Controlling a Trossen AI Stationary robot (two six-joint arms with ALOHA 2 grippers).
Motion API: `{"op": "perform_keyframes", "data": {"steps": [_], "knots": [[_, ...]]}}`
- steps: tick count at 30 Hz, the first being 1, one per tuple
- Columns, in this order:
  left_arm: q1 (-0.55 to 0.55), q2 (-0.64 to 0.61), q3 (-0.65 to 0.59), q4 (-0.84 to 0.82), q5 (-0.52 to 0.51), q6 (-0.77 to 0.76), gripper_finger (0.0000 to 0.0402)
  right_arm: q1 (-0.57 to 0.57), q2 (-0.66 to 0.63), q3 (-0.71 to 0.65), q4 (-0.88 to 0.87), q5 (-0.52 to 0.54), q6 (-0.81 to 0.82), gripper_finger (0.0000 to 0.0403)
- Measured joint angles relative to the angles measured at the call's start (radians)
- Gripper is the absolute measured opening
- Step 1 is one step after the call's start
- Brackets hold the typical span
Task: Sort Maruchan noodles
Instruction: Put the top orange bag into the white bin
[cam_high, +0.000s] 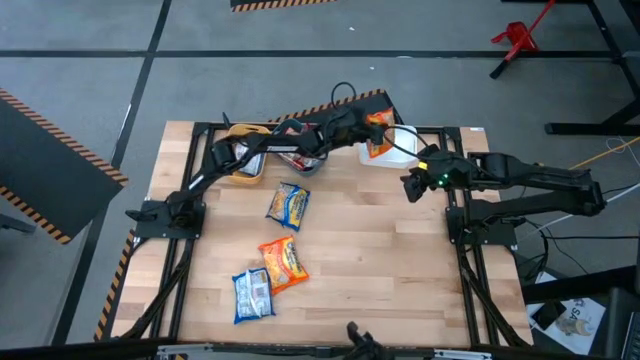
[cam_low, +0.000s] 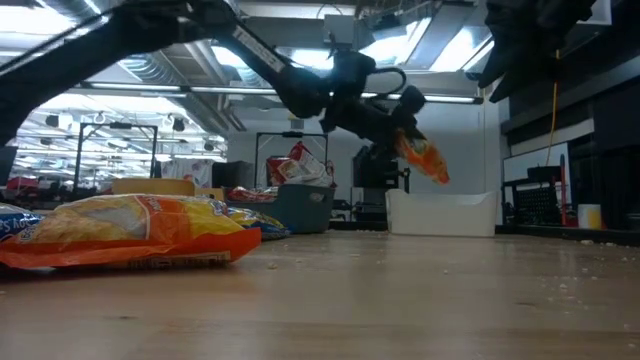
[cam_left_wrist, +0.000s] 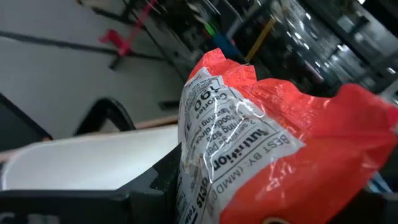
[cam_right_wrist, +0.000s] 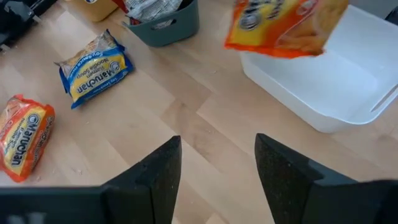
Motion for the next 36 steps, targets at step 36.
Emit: {"op": "perform_keyframes", "data": {"steps": [36], "knots": [[-0.046, 0.125, 0.096, 0.008, -0.396, 0.536, 0.016, 0.0, 0.0, -0.001, -0.049, -0.009, -0.01, 0.0188]]}}
